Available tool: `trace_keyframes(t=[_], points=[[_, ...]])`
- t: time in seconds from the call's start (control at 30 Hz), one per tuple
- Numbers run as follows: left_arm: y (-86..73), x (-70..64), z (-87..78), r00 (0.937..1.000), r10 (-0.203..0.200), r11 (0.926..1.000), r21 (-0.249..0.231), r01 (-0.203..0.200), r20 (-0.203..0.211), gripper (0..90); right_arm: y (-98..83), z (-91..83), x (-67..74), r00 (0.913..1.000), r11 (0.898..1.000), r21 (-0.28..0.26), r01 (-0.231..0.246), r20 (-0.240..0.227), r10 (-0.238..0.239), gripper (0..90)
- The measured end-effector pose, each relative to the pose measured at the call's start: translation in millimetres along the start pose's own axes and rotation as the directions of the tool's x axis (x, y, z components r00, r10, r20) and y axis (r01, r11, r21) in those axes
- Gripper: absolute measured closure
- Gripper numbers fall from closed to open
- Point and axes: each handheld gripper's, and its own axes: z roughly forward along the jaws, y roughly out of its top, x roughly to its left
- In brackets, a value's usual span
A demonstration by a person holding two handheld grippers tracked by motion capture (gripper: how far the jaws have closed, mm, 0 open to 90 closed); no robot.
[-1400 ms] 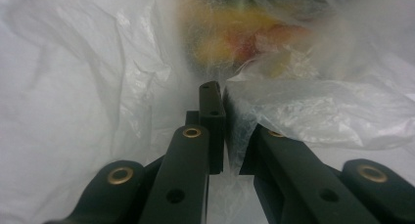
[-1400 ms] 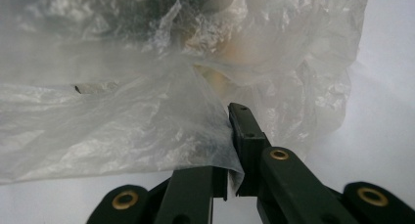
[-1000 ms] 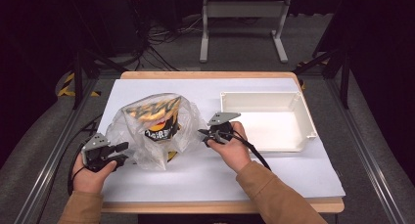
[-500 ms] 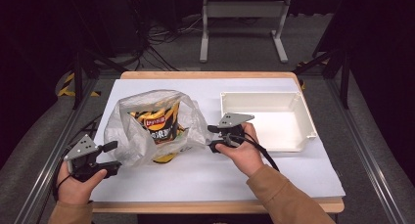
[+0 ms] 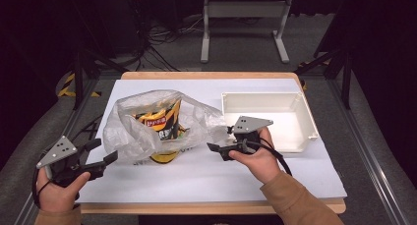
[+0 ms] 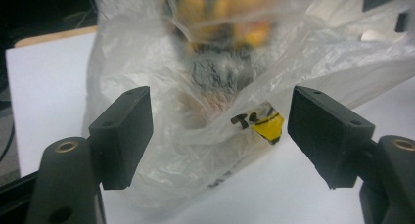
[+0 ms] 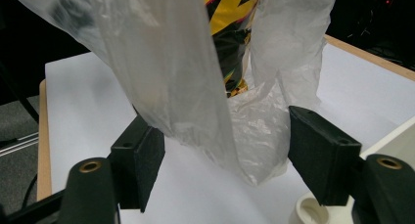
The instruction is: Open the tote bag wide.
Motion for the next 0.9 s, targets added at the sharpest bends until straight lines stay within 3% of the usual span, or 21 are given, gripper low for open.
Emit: trace_keyframes(t=[0.1,0.3,0.43,0.5,0.67,0.77,0.83,0.9], points=[[2.0,2.1,-2.9,0.9999,-0.005,0.9999,-0.016,0.005,-0.01,25.4,0.0,-2.3,0.8,1.0,1.0,-0.005,-0.001,-0.001,0.001,31.8],[15.2,12.9,1.9,0.997,-0.006,0.9984,-0.057,0.001,-0.077,24.0,1.1,-9.8,2.3,1.0,1.0,-0.023,0.001,0.0,-0.001,31.0],[20.5,19.2,13.9,0.9994,-0.002,0.9969,-0.079,0.0,-0.035,22.5,3.1,-13.1,1.6,1.0,0.999,-0.037,-0.003,-0.004,0.002,31.0],[20.5,24.0,21.3,0.9999,-0.017,0.9955,-0.094,0.017,0.002,22.5,3.6,-13.7,1.7,1.0,0.999,-0.042,-0.002,-0.009,0.002,31.0],[17.2,33.2,37.0,1.0,-0.006,0.998,-0.064,0.006,-0.008,22.2,5.6,-15.2,2.9,0.9998,0.998,-0.058,0.007,-0.017,-0.008,30.8],[15.6,37.2,44.2,0.9995,-0.022,0.9986,-0.048,0.021,-0.022,22.8,5.8,-15.2,3.8,0.9998,0.998,-0.063,0.007,-0.016,-0.008,30.9],[15.0,38.7,49.3,0.9992,-0.038,0.9989,-0.026,0.038,-0.013,29.7,5.7,-14.9,4.9,0.9998,0.998,-0.068,0.01,-0.016,-0.011,31.9],[15.3,38.8,52.7,0.9994,-0.025,0.9997,-0.008,0.025,-0.025,41.3,5.2,-13.9,5.8,0.9997,0.998,-0.066,0.015,-0.016,-0.016,34.7]])
